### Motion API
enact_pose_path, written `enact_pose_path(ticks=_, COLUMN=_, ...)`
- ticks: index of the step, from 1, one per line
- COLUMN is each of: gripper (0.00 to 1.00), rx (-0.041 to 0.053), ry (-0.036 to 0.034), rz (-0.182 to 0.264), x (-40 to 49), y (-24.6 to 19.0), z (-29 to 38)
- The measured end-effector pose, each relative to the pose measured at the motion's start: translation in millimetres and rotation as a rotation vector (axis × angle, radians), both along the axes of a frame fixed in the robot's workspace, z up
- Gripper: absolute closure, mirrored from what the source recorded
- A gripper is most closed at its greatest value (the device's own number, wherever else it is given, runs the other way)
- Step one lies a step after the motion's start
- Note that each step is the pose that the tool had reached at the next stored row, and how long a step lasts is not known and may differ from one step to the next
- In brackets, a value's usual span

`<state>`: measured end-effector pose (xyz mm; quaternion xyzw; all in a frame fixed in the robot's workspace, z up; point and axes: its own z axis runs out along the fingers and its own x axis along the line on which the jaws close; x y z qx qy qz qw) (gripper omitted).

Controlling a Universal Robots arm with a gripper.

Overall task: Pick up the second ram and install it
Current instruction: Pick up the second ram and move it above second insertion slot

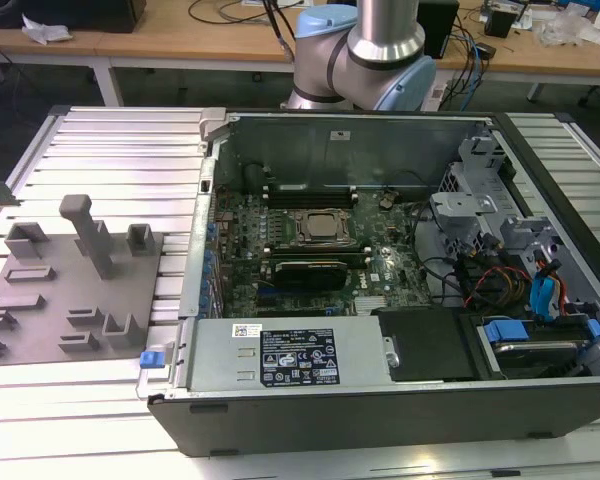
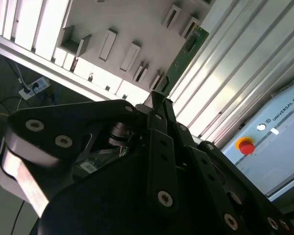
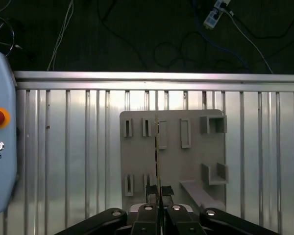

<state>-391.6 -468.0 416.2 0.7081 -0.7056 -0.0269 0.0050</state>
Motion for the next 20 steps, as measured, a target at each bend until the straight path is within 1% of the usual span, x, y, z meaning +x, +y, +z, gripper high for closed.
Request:
enact_pose_path(ticks=1, gripper=0.87, rx=-0.0001, ry=0.0, rz=0.0, x=0.0, y=0.1, z=3.3)
enact_pose_path(ticks=5, gripper=0.87, rx=-0.0001, ry=0.0001, rz=0.0, x=0.0, y=0.1, z=8.9)
enact_pose_path(ticks=8, gripper=0.87, rx=-0.0001, ry=0.0001, rz=0.0, x=0.0, y=0.3, z=17.5)
enact_pose_path(ticks=10, gripper=0.87, rx=-0.0002, ry=0.0002, rz=0.0, x=0.0, y=0.3, z=20.7)
enact_pose_path(ticks=13, gripper=0.87, rx=-0.0003, ry=0.0001, rz=0.0, x=0.0, y=0.5, z=30.9)
enact_pose_path(ticks=17, gripper=0.87, rx=-0.0003, ry=0.0001, rz=0.0, x=0.0, y=0.7, z=40.6)
enact_pose_path(ticks=20, gripper=0.87, rx=-0.0002, ry=0.0, rz=0.0, x=0.0, y=0.7, z=40.7)
